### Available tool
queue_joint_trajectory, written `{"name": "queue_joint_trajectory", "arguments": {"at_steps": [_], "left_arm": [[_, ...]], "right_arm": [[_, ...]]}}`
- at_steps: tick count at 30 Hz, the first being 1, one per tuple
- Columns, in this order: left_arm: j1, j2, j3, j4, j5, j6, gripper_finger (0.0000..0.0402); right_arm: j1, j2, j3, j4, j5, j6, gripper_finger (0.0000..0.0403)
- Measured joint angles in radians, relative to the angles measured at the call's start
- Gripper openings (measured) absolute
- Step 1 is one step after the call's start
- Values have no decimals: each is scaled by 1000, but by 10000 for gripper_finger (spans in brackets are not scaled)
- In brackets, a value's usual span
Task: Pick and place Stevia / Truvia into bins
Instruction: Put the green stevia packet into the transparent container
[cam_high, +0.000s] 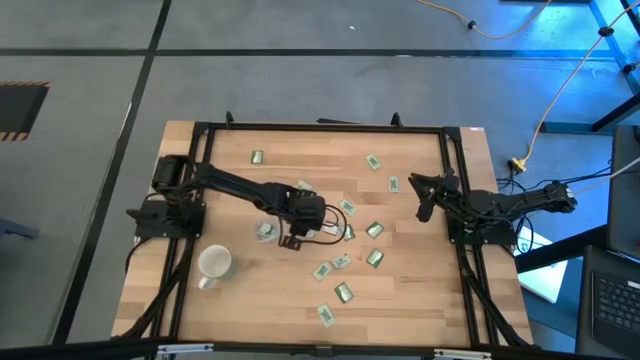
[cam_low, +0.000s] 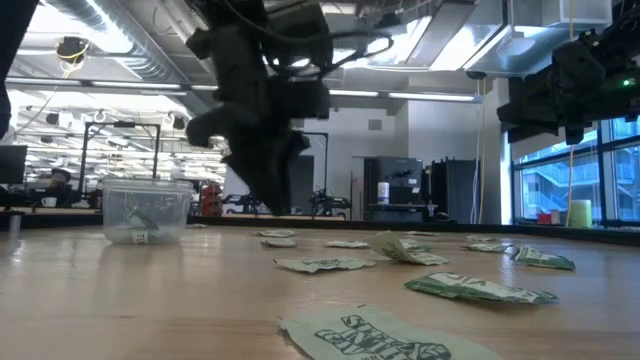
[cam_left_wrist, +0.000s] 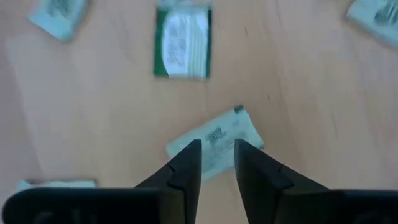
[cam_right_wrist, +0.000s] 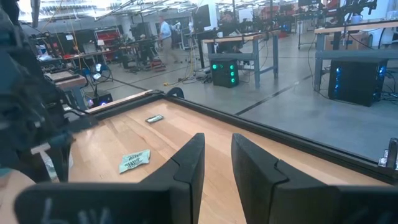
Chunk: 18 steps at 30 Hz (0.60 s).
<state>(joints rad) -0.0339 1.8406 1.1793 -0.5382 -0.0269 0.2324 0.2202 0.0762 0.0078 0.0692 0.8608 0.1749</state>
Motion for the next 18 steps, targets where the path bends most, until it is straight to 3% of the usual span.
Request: {"name": "queue_joint_trajectory", "arguments": {"at_steps": [18], "left_arm": [[3,104,5,-12,6,-11,41]], "right_arm": [[0,0,0,0,0,-3,84]]}}
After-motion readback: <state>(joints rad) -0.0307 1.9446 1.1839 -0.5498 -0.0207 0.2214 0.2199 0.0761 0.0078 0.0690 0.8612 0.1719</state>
